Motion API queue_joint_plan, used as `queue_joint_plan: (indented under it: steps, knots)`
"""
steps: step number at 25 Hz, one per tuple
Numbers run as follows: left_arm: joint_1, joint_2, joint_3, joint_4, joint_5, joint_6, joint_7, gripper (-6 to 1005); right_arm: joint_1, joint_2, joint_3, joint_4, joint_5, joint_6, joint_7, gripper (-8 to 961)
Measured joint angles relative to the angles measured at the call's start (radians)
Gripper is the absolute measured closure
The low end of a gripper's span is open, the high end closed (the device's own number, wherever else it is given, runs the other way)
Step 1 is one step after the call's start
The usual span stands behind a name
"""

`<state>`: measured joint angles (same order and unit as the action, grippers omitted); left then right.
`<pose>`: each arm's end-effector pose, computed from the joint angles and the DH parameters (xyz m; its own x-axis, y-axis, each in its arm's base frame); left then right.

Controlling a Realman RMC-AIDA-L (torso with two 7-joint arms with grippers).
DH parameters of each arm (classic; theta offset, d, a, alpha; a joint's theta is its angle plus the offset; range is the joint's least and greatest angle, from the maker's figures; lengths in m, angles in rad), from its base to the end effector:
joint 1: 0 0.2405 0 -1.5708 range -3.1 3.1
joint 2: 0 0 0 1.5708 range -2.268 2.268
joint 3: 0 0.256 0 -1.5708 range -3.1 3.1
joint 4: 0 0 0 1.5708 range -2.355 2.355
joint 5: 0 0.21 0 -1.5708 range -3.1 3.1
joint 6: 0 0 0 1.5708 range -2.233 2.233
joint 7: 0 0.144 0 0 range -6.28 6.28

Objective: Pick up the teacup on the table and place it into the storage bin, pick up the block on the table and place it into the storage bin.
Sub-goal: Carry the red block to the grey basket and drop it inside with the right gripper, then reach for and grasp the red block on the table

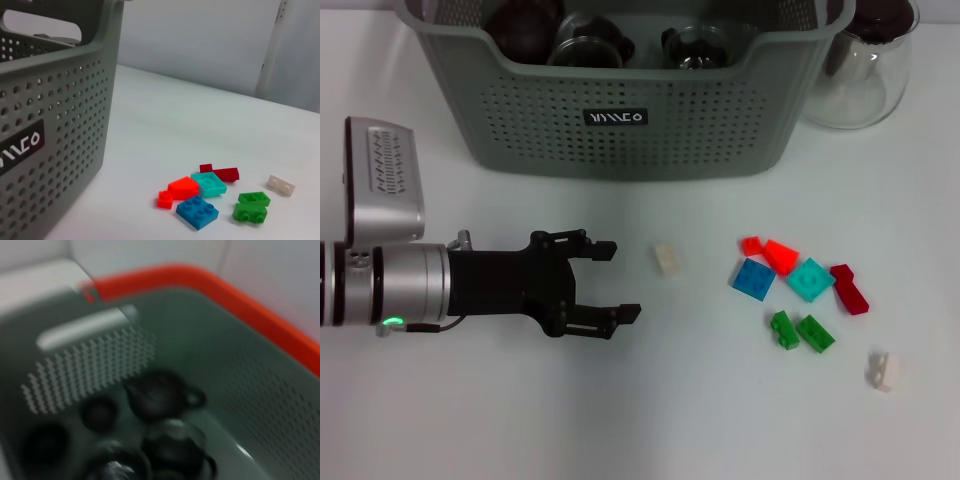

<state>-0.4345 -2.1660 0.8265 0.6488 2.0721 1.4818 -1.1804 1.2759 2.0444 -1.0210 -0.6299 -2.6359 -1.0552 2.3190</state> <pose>-0.2768 0.2870 -0.0578 0.8860 0.2707 0.3766 0.3386 -0.9324 -0.1265 0.0470 0.4896 -0.0195 0.9200 -0.3918 0.0013 -0.3351 -0.7887 -0.5154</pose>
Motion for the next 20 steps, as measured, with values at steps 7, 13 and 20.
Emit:
queue_joint_plan:
  steps: [7,13,20]
  knots:
    - [0.000,0.000,-0.001,-0.002,0.001,-0.012,0.003,138,-0.003,0.028,-0.022,0.046,-0.088,0.067,0.021,750]
    - [-0.002,0.000,-0.001,-0.004,0.002,-0.012,-0.001,138,-0.007,0.030,-0.029,0.042,-0.092,0.056,0.022,738]
    - [0.000,0.000,-0.001,-0.004,0.002,-0.012,-0.001,138,-0.006,0.036,-0.038,0.032,-0.093,0.035,0.023,567]
